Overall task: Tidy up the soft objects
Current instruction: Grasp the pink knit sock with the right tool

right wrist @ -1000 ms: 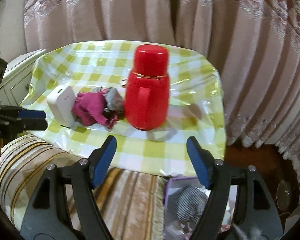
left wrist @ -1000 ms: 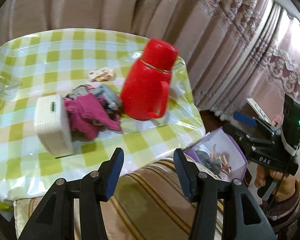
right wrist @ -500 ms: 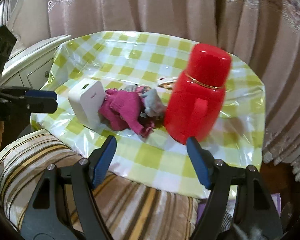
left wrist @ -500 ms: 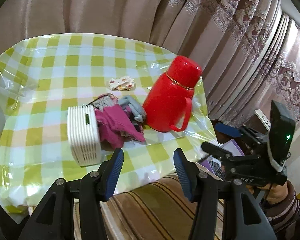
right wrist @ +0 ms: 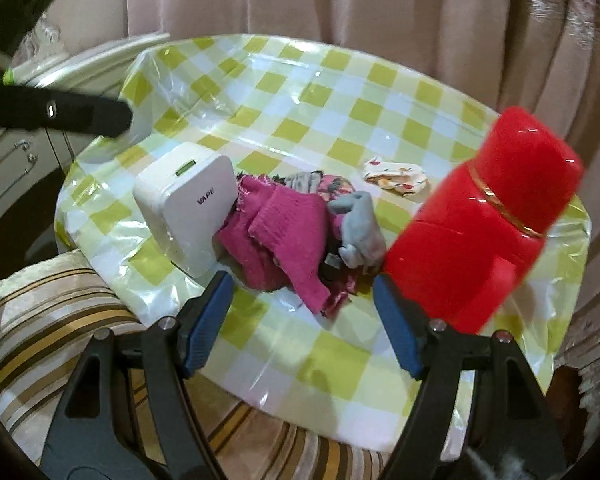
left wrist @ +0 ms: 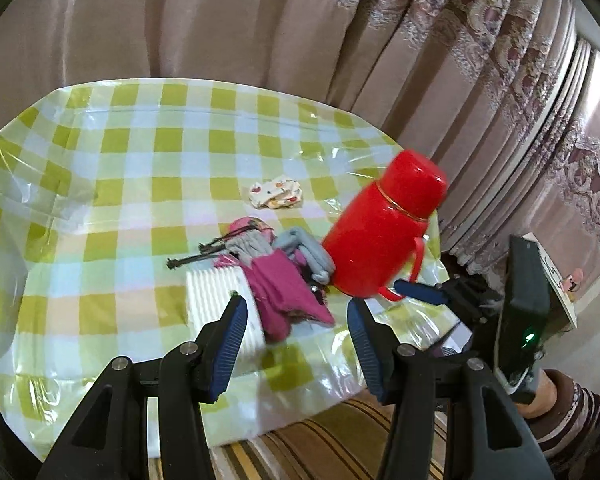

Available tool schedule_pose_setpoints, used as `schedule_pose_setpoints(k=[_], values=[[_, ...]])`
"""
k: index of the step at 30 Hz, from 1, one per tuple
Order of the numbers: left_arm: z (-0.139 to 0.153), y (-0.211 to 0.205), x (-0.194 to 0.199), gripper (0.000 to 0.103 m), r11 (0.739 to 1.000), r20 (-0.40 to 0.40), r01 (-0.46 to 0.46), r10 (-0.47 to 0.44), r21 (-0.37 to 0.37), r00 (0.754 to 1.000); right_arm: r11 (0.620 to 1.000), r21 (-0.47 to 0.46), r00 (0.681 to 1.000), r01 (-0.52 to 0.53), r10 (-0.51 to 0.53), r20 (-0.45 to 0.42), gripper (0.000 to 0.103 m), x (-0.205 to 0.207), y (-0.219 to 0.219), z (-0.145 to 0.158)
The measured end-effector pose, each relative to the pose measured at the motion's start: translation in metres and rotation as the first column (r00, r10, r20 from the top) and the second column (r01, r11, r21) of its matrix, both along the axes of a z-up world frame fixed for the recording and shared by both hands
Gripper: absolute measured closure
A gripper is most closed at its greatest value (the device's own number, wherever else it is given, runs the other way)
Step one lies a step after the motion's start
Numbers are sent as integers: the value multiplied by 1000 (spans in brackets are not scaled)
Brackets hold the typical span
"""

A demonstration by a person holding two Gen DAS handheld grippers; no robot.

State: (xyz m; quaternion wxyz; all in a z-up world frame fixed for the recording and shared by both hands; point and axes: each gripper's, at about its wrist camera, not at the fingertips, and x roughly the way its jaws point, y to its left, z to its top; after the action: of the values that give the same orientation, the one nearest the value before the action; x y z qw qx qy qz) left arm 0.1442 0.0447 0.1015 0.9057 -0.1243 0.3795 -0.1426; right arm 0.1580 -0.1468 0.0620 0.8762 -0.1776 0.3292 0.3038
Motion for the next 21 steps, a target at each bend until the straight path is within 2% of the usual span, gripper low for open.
schedule_pose_setpoints(k=[11, 15, 21], values=[[-7, 26, 28, 50, 1000, -18, -30, 30, -4, 999, 999, -24, 997, -29, 27, -76, 28, 44, 41, -32], [-13, 32, 33, 50, 999, -31, -33, 33, -9, 999, 997, -66, 994, -36, 29, -104, 35, 58, 53, -49], [-19, 44, 50, 50, 999, -50, -44, 43, -12, 998, 999, -42, 992, -21, 15, -124, 48, 71, 56, -54]])
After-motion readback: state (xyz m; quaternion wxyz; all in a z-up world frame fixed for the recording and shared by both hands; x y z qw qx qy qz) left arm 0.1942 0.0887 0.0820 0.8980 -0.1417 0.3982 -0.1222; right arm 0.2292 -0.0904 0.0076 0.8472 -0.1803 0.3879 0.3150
